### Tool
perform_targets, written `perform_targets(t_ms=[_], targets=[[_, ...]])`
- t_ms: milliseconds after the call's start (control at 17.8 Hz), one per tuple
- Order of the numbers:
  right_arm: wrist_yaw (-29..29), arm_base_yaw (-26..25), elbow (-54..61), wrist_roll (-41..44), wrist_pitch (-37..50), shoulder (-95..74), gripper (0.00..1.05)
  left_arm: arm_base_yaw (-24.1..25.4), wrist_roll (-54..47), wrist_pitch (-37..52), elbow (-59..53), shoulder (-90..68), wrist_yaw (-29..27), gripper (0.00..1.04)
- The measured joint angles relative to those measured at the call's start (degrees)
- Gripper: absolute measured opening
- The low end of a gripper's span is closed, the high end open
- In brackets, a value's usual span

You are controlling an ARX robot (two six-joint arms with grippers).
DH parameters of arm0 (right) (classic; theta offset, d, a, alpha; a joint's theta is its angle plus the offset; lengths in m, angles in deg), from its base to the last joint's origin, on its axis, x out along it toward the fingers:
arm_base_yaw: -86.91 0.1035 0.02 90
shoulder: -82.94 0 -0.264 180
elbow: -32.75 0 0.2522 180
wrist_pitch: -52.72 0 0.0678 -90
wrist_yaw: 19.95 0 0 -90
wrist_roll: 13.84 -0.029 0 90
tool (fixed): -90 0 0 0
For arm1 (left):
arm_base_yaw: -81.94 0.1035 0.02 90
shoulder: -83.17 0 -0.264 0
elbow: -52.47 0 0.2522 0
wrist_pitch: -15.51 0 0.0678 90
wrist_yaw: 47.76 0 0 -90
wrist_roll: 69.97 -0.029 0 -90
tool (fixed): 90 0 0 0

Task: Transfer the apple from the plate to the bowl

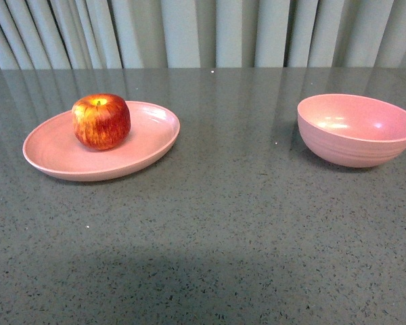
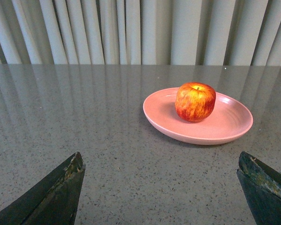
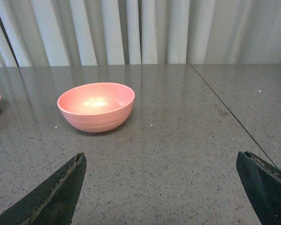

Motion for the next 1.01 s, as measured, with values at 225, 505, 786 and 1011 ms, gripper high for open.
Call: perform_targets(t_ms=[225, 505, 786, 1011], targets=[[0.0, 0.0, 0.0, 0.0, 0.0, 0.0, 0.98, 0.0, 0.0, 0.0, 0.0, 0.0, 0.0, 0.98], [0.0, 0.0, 0.0, 0.0, 0.0, 0.0, 0.98, 0.0, 0.0, 0.0, 0.0, 0.0, 0.0, 0.98], [0.0, 0.0, 0.0, 0.0, 0.0, 0.0, 0.98, 0.0, 0.0, 0.0, 0.0, 0.0, 0.0, 0.98], [0.0, 0.0, 0.0, 0.0, 0.0, 0.0, 0.98, 0.0, 0.0, 0.0, 0.0, 0.0, 0.0, 0.98]])
